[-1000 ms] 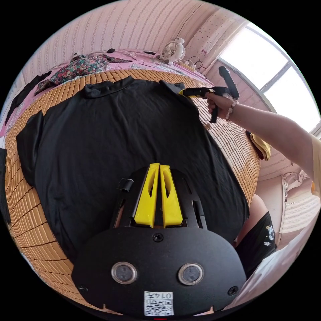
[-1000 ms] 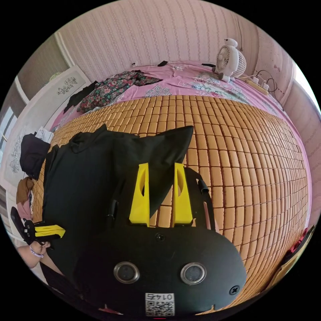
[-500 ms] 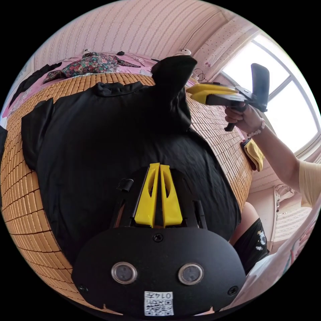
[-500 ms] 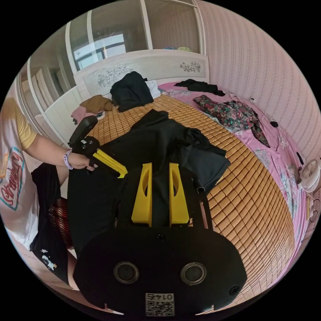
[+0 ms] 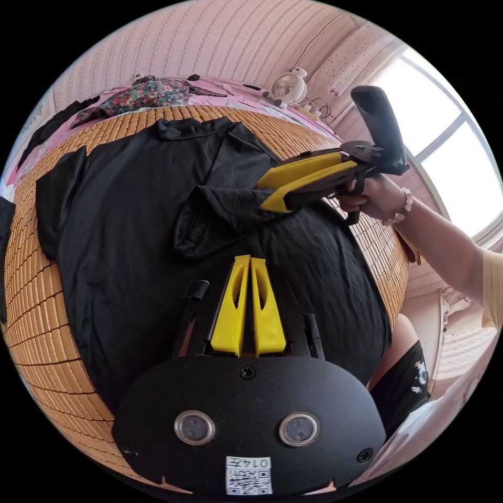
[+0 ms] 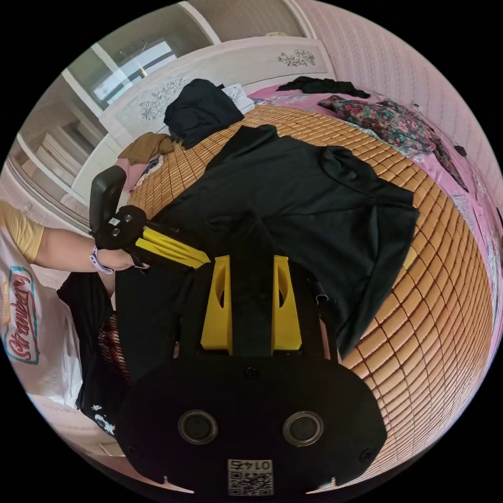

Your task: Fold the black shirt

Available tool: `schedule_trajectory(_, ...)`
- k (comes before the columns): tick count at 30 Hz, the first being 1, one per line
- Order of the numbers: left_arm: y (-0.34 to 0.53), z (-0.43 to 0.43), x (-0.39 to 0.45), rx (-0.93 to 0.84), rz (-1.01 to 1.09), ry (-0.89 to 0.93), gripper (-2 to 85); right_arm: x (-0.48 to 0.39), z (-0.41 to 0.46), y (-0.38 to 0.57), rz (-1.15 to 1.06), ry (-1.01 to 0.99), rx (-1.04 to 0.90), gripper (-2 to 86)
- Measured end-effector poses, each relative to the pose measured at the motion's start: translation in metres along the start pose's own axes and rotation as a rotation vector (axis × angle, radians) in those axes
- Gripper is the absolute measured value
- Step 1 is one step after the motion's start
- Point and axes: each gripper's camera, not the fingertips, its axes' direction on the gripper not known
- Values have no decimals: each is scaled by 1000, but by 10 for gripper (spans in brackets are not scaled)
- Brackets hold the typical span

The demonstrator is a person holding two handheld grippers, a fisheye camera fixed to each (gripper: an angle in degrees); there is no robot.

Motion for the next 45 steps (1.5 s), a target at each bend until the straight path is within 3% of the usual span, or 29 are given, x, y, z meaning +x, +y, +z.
schedule_trajectory(3, -1, 5, 2, 0, 1, -3, -7, 0, 6, -4, 17, 113, -2, 47)
schedule_trajectory(5, -2, 7, 2, 1, 1, -1, -7, 12, -6, 1, 65, 84, 61, 42)
schedule_trajectory(8, -3, 11, 5, -1, 4, -3, -7, 50, -54, 36, 256, -27, 298, 34)
schedule_trajectory(10, -3, 12, 8, 0, 0, -16, -7, 83, -101, 100, 500, -98, 590, 27)
schedule_trajectory(13, -6, 12, 12, -19, -31, -14, -7, 108, -134, 200, 829, -32, 796, 29)
schedule_trajectory(15, -11, 8, 18, -2, -27, 54, -7, 111, -138, 248, 984, 99, 771, 40)
schedule_trajectory(18, -26, 6, 36, 7, 34, 69, -7, 110, -132, 295, 1073, 119, 718, 58)
schedule_trajectory(27, -107, 41, 122, -39, 301, 73, -5, 107, -131, 256, 922, 491, 564, 64)
schedule_trajectory(29, -126, 55, 144, -45, 349, 86, -4, 115, -128, 238, 859, 511, 522, 60)
schedule_trajectory(33, -169, 95, 191, -88, 421, 91, -1, 143, -99, 219, 859, 518, 244, 41)
schedule_trajectory(40, -192, 146, 227, -206, 443, 28, -2, 128, -78, 221, 763, 609, 236, 9)
schedule_trajectory(45, -186, 126, 230, -126, 396, 8, -2, 130, -68, 214, 790, 581, 249, 9)
